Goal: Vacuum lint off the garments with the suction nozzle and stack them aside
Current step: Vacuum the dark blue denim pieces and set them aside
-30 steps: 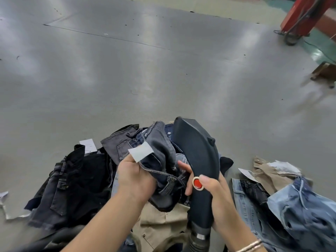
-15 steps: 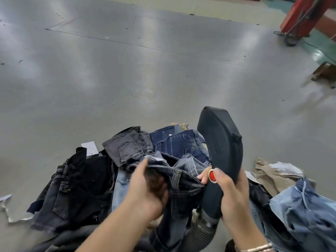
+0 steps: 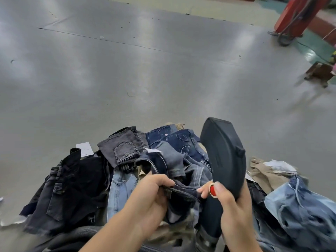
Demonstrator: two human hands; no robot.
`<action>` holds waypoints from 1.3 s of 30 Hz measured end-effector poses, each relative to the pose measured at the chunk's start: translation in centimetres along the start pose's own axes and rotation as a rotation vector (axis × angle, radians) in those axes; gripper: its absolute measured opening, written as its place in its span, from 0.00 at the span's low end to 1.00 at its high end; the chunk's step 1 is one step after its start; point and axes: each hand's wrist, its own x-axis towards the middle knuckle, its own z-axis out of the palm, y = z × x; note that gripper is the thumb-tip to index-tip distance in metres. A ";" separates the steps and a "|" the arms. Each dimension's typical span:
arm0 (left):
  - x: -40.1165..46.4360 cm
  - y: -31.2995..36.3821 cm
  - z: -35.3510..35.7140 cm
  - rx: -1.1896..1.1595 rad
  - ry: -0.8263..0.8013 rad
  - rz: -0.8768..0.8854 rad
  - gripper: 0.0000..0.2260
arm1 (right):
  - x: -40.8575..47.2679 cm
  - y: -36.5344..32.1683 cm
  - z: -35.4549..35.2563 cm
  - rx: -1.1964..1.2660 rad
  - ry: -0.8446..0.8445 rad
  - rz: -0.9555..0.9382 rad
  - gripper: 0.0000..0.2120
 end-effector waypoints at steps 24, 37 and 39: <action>0.1 5.7 -4.0 0.119 -0.218 0.119 0.15 | -0.8 -3.7 -4.3 -0.295 -0.511 0.409 0.26; -0.9 7.0 -4.5 -0.034 -0.134 -0.019 0.25 | 1.2 -4.2 -4.5 -0.308 -0.709 0.436 0.31; -0.8 6.3 -4.3 -0.007 -0.130 -0.050 0.22 | 1.1 -4.3 -3.8 -0.266 -0.736 0.414 0.30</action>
